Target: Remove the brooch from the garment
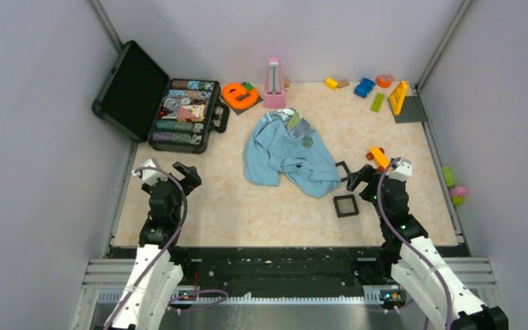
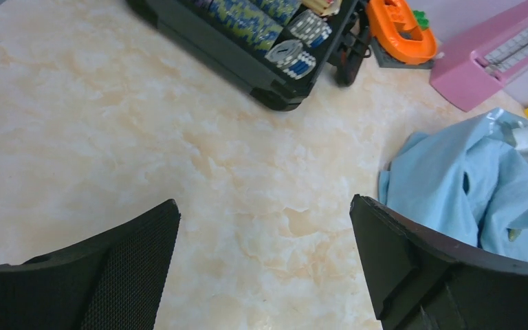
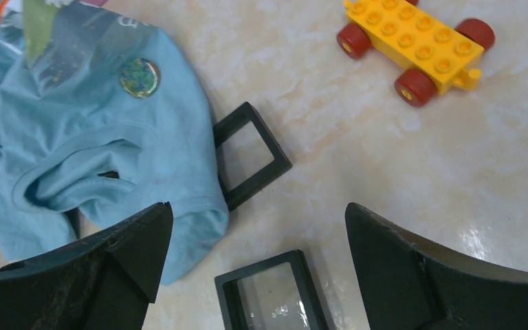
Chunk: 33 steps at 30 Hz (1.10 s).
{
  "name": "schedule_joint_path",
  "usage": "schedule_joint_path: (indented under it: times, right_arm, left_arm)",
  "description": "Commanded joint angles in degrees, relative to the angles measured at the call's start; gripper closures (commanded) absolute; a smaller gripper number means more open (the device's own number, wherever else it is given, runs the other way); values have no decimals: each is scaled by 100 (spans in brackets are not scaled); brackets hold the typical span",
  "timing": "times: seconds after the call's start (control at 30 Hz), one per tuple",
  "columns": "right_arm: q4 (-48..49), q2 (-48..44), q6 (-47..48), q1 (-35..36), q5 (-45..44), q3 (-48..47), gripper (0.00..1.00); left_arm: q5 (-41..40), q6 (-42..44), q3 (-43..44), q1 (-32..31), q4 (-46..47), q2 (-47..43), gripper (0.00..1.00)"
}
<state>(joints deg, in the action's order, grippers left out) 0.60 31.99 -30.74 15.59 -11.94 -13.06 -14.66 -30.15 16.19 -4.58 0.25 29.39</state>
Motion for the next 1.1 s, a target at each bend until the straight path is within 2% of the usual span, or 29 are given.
schedule_joint_path:
  times: [0.0,0.07,0.17,0.27,0.33,0.43,0.53,0.6,0.77,0.97,1.07]
  right_arm:
    - [-624,289,-548,14,-547,-557,1]
    - [-702,377,-556,17,-350,-730,1]
    - [-450,447,-339,22,151,-794,1]
    - [-319,571,-184,15,531,-897,1]
    - [-225,777,-145,15,853,-993,2]
    - [35,1340,4,24,1503,-1198,3]
    - [-20,2009,299,105,1720,-1552,10]
    - [-51,2390,464,157,1884,-1769,14]
    - [-51,3052,708,540,1722,-2090,18]
    - [-464,3677,869,978,846,-2564,26]
    - [-415,3910,877,1001,871,-2607,31]
  left_arm:
    - [-526,-858,411,10,-946,-104,1]
    - [-217,-864,310,10,-805,-178,3]
    - [833,-879,223,10,-356,54,6]
    - [2050,-1250,213,-30,250,843,10]
    - [2413,-1454,336,-187,460,1476,10]
    - [2410,-1593,765,-804,478,2325,10]
    - [1977,-1786,1224,-1762,606,2998,11]
    - [1818,-2018,1493,-2148,712,3413,11]
    - [2196,-2452,1997,-2442,1502,4533,15]
    - [2374,-2603,2902,-2709,1603,5701,18]
    - [2346,-2697,3255,-2783,1483,6127,18]
